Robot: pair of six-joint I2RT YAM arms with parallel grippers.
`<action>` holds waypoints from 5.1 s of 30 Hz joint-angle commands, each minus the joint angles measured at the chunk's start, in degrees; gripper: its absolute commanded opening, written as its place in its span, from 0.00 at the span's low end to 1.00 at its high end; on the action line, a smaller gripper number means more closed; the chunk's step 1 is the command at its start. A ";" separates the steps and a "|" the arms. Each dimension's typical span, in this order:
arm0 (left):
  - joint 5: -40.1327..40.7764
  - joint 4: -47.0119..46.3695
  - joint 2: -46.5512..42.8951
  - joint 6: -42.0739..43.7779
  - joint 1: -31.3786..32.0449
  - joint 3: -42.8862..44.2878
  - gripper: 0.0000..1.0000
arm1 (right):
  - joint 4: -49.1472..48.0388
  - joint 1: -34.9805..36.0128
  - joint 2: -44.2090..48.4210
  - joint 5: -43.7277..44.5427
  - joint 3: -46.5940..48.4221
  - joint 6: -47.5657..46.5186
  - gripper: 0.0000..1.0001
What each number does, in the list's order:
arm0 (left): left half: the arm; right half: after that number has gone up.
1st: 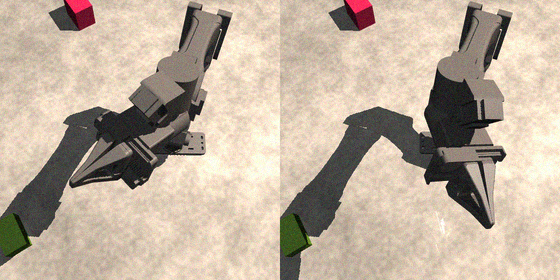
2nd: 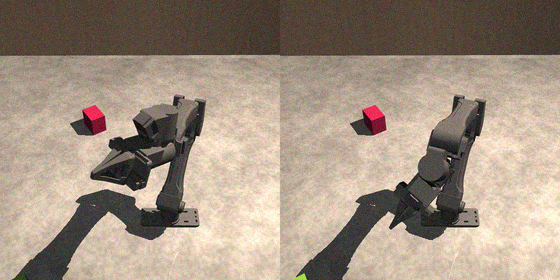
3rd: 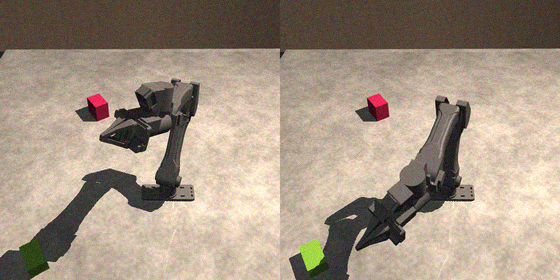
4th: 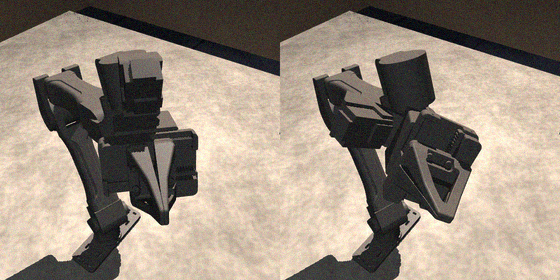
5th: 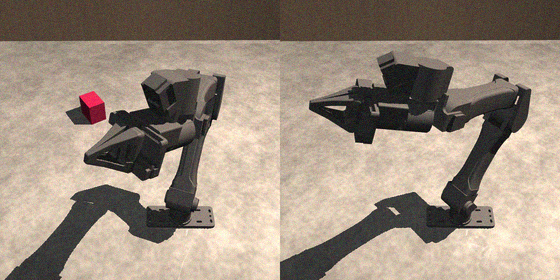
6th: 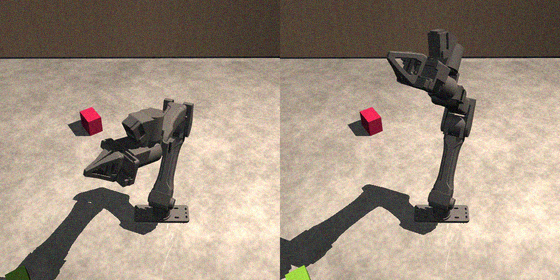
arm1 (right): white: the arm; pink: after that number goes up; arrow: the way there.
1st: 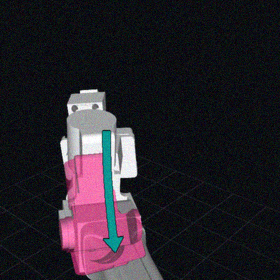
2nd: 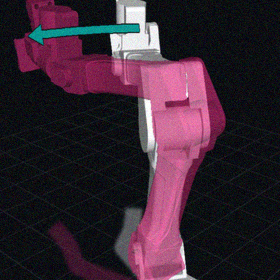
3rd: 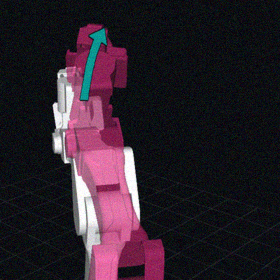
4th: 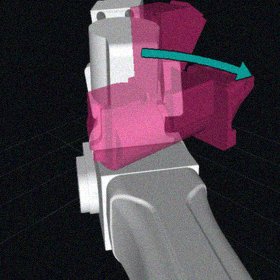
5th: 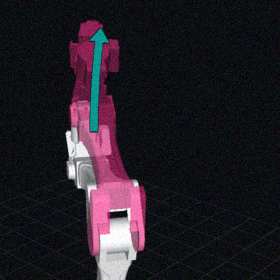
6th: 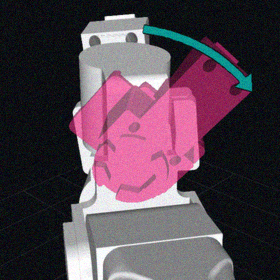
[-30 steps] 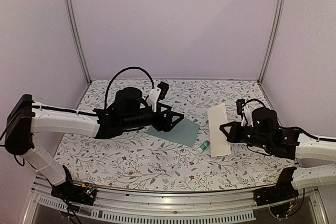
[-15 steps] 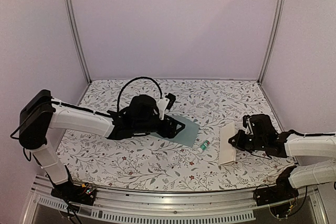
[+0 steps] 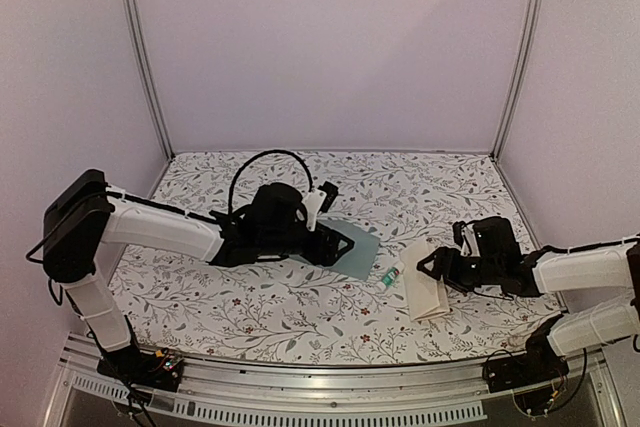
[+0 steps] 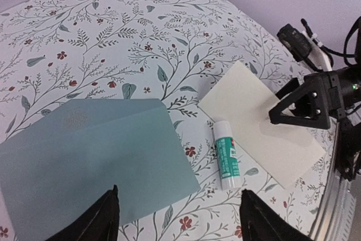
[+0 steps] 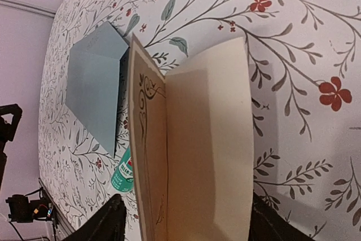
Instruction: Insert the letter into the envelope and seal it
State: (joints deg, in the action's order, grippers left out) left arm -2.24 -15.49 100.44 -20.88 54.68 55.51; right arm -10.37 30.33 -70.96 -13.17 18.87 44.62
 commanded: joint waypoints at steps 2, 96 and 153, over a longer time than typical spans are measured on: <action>1.87 1.31 0.95 0.06 -0.28 2.07 0.73 | 6.24 -0.27 4.39 2.82 1.67 -1.17 0.84; 12.10 -0.67 10.08 -4.63 -5.72 -6.28 0.14 | 3.46 -3.24 -44.95 -34.62 45.89 -11.56 0.17; -15.29 -10.27 -32.39 -40.61 -18.19 -17.17 0.87 | -58.66 45.68 -29.60 70.58 28.10 -108.89 0.00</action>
State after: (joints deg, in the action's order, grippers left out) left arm -14.55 -22.06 67.02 -60.07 37.10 36.97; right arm -56.58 75.05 -97.78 55.92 46.92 -51.64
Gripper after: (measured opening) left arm 0.887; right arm 0.006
